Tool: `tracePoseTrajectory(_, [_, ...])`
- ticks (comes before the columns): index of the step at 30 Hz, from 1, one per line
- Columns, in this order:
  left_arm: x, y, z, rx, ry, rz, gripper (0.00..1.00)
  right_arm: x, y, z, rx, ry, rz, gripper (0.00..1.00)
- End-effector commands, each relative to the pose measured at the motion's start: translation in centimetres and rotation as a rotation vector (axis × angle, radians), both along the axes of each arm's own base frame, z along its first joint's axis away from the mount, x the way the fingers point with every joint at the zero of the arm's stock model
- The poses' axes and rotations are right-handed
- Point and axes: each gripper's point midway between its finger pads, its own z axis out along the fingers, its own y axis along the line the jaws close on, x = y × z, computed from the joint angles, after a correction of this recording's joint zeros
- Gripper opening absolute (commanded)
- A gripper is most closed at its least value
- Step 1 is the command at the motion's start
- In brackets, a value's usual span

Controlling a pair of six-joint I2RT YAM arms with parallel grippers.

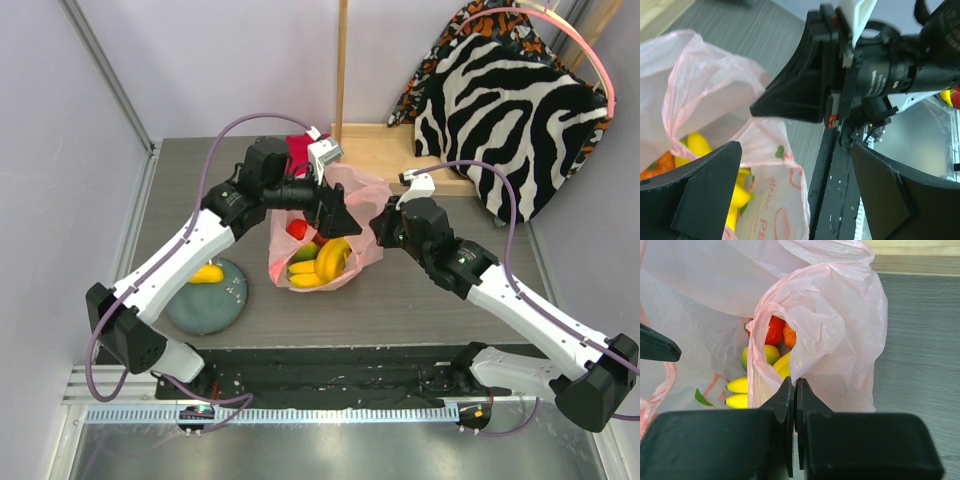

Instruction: Place the fruits into the plastic bag

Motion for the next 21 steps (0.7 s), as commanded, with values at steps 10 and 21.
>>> tracePoseTrajectory(10, [10.6,9.5,8.8,-0.183,-0.216,0.86,1.0,0.2,-0.2,1.6,0.047,-0.041,-0.021,0.01])
tracePoseTrajectory(21, [11.4,30.2,0.7,0.008,-0.019,1.642,1.0,0.4,0.2,1.0,0.048,-0.031,-0.008,0.01])
